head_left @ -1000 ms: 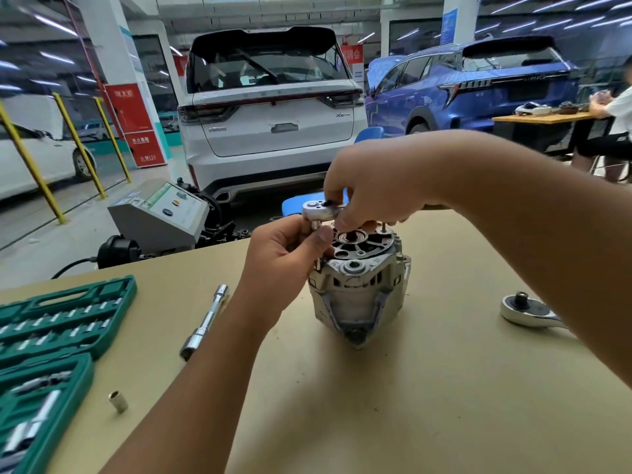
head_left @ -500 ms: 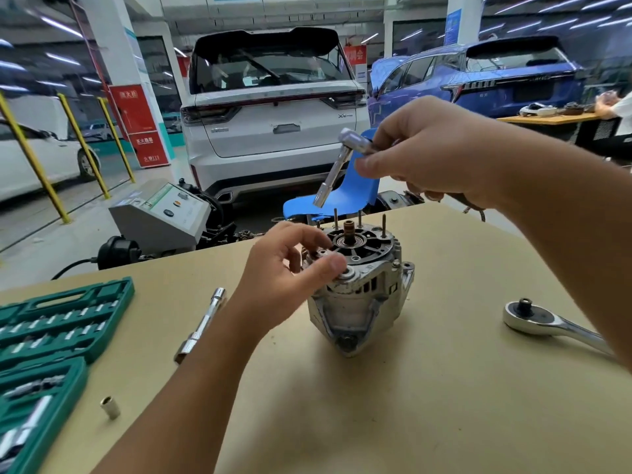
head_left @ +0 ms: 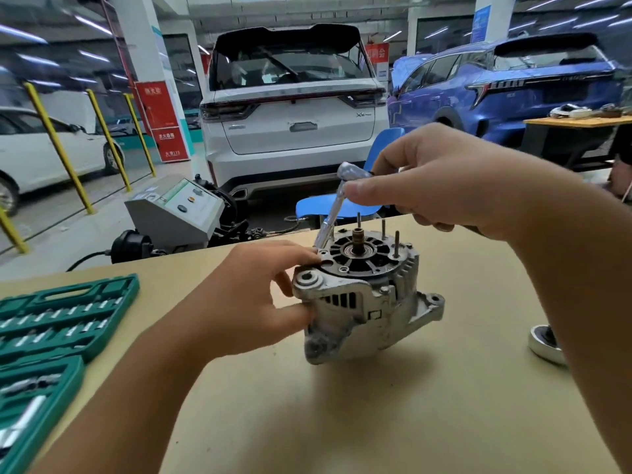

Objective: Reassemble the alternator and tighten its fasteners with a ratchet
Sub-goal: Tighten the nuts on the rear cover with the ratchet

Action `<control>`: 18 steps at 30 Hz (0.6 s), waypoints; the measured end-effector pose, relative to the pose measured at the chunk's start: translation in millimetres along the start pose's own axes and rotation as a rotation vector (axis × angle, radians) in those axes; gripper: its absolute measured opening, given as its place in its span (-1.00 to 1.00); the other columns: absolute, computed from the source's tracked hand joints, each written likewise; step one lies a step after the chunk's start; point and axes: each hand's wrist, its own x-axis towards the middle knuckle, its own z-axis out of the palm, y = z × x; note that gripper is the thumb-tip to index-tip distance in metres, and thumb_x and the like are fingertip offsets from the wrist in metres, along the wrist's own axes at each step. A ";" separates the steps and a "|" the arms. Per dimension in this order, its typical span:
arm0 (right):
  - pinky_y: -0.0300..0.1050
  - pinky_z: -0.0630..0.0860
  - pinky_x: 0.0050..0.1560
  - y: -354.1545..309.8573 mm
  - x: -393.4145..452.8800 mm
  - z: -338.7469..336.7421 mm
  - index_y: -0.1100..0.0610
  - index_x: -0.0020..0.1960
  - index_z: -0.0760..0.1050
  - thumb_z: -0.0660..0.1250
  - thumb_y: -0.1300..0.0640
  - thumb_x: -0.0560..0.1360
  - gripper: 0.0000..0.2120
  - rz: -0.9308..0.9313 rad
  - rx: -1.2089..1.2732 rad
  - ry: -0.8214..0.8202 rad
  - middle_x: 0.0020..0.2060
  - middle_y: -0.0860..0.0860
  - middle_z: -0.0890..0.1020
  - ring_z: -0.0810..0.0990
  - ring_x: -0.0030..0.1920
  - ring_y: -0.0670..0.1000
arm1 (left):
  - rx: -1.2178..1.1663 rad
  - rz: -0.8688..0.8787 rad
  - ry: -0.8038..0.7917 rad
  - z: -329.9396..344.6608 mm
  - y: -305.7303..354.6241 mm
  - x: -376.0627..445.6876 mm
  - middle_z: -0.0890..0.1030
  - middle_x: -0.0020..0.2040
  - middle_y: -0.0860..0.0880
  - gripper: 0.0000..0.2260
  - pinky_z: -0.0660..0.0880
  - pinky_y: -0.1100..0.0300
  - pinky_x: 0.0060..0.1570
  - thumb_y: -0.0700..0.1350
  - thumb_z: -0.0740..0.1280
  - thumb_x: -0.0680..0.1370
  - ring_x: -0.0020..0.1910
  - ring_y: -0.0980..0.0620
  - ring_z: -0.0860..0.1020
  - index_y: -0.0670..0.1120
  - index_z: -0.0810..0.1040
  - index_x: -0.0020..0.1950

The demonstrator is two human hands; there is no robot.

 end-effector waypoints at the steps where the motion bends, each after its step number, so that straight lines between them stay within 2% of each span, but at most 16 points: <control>1: -0.12 0.35 -0.46 -3.3 1.6 -2.7 0.08 -0.12 0.63 0.48 -0.34 0.35 -0.53 -0.020 -0.039 -0.026 -0.50 -0.03 0.45 0.40 -0.47 0.00 | -0.049 -0.006 -0.071 -3.3 -0.6 -0.7 0.61 0.17 0.30 -0.46 0.50 0.45 -0.22 0.06 0.57 0.42 0.04 0.19 0.59 0.20 0.56 0.38; 3: -0.17 0.35 -0.52 -10.3 3.4 -5.7 0.01 -0.11 0.65 0.45 -0.35 0.34 -0.56 -0.050 -0.134 -0.115 -0.55 -0.07 0.45 0.38 -0.54 -0.05 | -0.117 -0.017 -0.142 -3.8 2.3 -1.1 0.57 0.25 0.34 -0.39 0.52 0.45 -0.18 0.30 0.50 0.42 0.12 0.21 0.59 0.31 0.44 0.44; 5: -0.22 0.32 -0.58 -15.2 3.8 -6.0 -0.07 -0.10 0.66 0.41 -0.38 0.31 -0.59 -0.069 -0.222 -0.195 -0.57 -0.09 0.46 0.36 -0.59 -0.10 | -0.060 -0.027 -0.059 5.0 4.6 0.7 0.58 0.25 0.32 -0.43 0.58 0.31 -0.06 0.37 0.44 0.43 0.20 0.21 0.57 0.30 0.47 0.42; 7: -0.25 0.34 -0.57 -17.0 5.9 -5.6 -0.09 -0.10 0.67 0.38 -0.42 0.27 -0.56 -0.094 -0.291 -0.223 -0.58 -0.10 0.47 0.37 -0.60 -0.12 | -0.005 -0.017 0.055 17.0 3.0 3.6 0.60 0.22 0.26 -0.58 0.58 0.17 0.05 0.20 0.48 0.48 0.20 0.17 0.57 0.18 0.59 0.33; 10: -0.20 0.39 -0.52 -16.6 11.7 -6.4 -0.09 -0.09 0.68 0.31 -0.46 0.17 -0.46 -0.117 -0.348 -0.202 -0.59 -0.10 0.49 0.41 -0.61 -0.15 | -0.022 -0.022 0.130 23.3 -7.5 3.7 0.62 0.25 0.18 -0.63 0.56 0.18 0.09 -0.13 0.53 0.48 0.24 0.15 0.57 0.07 0.65 0.28; 14: -0.23 0.31 -0.50 -13.0 13.8 -5.2 -0.11 -0.15 0.69 0.38 -0.43 0.27 -0.56 -0.111 -0.387 -0.197 -0.64 -0.13 0.46 0.39 -0.65 -0.15 | -0.031 -0.048 0.149 21.3 -10.9 3.4 0.59 0.24 0.22 -0.60 0.52 0.36 0.03 -0.09 0.48 0.46 0.24 0.18 0.56 0.11 0.65 0.29; 18: -0.19 0.31 -0.50 -15.2 10.5 -8.5 -0.13 -0.12 0.69 0.24 -0.52 0.03 -0.36 -0.123 -0.412 -0.244 -0.63 -0.12 0.46 0.40 -0.63 -0.16 | -0.085 -0.073 0.143 22.0 -11.0 3.7 0.59 0.25 0.20 -0.62 0.42 0.53 -0.08 -0.14 0.52 0.48 0.22 0.21 0.56 0.06 0.66 0.29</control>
